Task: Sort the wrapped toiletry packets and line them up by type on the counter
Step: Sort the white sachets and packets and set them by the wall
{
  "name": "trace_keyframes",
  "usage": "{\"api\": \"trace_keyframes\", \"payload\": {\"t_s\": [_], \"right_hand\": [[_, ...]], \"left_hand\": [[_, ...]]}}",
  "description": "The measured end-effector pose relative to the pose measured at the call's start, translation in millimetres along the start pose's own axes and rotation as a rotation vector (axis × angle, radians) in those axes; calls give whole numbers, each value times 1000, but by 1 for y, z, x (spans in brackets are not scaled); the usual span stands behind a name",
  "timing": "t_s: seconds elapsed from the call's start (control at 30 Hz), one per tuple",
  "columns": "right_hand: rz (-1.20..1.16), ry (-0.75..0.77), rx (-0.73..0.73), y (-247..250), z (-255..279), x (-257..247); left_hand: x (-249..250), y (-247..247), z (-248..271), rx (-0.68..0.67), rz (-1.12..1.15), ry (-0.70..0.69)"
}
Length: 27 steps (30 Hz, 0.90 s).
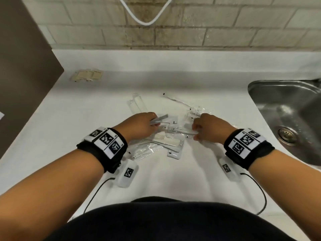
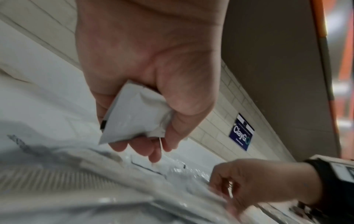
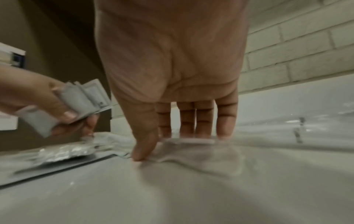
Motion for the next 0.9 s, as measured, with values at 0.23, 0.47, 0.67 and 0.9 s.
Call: {"api": "trace_keyframes", "payload": {"t_s": [0.23, 0.47, 0.67, 0.9], "right_hand": [[15, -145, 38, 9, -8, 28], [-8, -229, 56, 14, -7, 39], [-53, -89, 110, 11, 2, 15], [-108, 15, 99, 6, 6, -6]], "left_hand": [[25, -28, 10, -92, -106, -204], [19, -32, -5, 3, -204, -215], [23, -45, -13, 12, -303, -259], [13, -18, -22, 93, -277, -160]]}}
Point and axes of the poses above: each hand's wrist, its own z-axis away from the middle knuckle, its own y-axis out of the back of the hand, x = y × z, the point moved 4 cm from there along -z, towards the middle knuckle, and after that the axes turned 10 degrees about x, right-handed, at the moved point
